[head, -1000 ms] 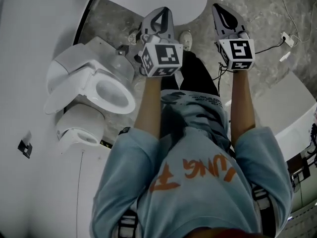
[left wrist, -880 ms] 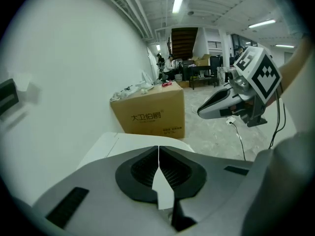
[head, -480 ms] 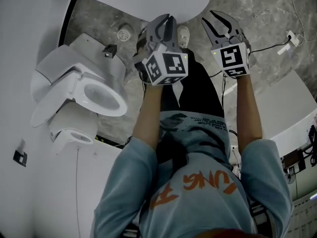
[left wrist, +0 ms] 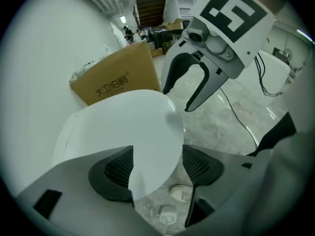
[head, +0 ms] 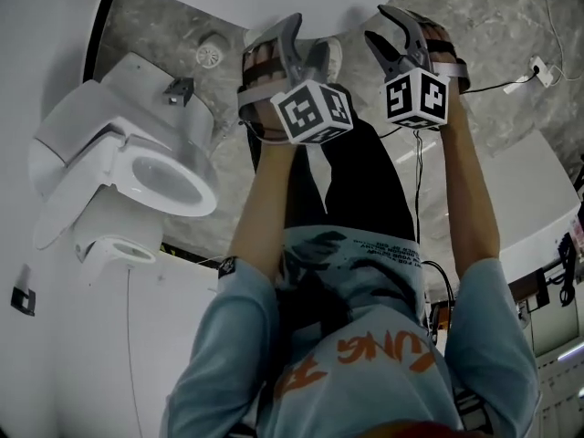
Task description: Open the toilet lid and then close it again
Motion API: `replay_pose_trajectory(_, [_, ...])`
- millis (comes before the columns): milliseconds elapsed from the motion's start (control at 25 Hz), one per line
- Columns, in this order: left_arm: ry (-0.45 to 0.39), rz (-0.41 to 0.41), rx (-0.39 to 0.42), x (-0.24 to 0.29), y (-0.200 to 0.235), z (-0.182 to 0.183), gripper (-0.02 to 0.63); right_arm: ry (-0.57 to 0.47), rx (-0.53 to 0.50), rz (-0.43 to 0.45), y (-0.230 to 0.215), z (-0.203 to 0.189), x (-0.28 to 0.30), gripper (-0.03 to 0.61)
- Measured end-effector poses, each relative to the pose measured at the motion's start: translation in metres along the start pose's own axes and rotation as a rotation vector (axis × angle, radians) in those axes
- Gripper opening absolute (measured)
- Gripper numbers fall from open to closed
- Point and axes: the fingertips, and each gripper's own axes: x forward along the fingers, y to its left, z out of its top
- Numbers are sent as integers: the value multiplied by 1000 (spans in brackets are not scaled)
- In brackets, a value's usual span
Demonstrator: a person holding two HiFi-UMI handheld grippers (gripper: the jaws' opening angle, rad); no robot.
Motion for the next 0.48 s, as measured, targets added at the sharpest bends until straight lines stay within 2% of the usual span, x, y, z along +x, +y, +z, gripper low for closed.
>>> replay_pose_trajectory(160, [34, 13, 64, 24, -8, -8, 337, 32, -132, 15, 7, -7, 23, 265])
replay_pose_trajectory(320, [44, 27, 88, 42, -14, -11, 344, 53, -190, -11, 2, -13, 35, 282])
replay_pose_trajectory(480, [53, 69, 48, 45, -10, -12, 350, 98, -257, -38, 1, -16, 41, 290])
